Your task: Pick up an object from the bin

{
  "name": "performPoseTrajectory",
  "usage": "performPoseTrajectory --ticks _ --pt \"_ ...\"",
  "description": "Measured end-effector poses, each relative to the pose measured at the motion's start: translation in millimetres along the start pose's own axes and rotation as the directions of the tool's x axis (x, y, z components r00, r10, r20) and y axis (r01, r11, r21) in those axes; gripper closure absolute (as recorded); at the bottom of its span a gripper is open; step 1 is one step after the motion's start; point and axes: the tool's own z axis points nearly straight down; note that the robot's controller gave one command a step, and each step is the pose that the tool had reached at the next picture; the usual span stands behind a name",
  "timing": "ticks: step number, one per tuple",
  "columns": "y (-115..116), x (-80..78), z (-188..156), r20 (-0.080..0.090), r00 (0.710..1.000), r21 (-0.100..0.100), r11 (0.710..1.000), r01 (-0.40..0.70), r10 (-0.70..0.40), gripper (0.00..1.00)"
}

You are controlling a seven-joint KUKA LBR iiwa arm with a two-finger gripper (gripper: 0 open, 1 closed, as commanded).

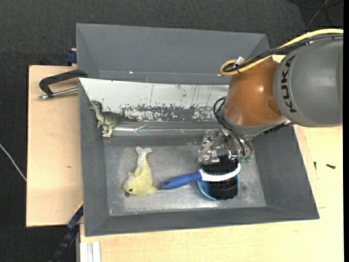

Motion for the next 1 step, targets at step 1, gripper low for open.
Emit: performPoseTrajectory --ticks 1 --pt "28.5 14.7 -17.2 -0.001 0.999 -0.001 0.999 0.033 -0.033 1.00"
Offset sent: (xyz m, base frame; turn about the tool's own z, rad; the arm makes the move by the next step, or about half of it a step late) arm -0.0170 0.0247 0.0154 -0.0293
